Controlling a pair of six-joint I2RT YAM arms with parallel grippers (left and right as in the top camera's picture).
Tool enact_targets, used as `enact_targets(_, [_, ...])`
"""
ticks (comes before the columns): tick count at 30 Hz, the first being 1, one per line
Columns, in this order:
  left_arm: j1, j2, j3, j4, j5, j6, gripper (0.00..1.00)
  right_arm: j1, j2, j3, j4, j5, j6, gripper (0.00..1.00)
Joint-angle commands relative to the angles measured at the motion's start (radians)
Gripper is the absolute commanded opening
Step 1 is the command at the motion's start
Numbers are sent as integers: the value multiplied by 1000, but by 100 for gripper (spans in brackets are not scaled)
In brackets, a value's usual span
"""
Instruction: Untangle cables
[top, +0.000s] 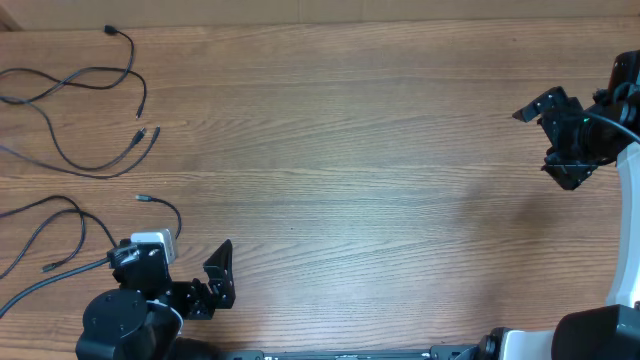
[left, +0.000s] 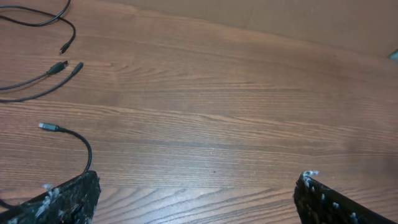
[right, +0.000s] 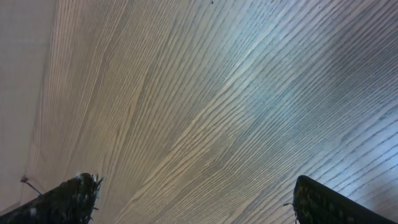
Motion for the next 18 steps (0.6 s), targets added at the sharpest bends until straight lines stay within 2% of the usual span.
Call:
enact_targets(1, [6,-6,-9,0,-14,-14,100,-2,-1,14,6,10,-1,100])
enact_targets(8, [6,-6,-9,0,-14,-14,100,-1,-5,14,6,10,-1,100])
enact_targets(18, [6,-6,-9,1,-14,-14,100,19,-142,14,5,10,-1,100])
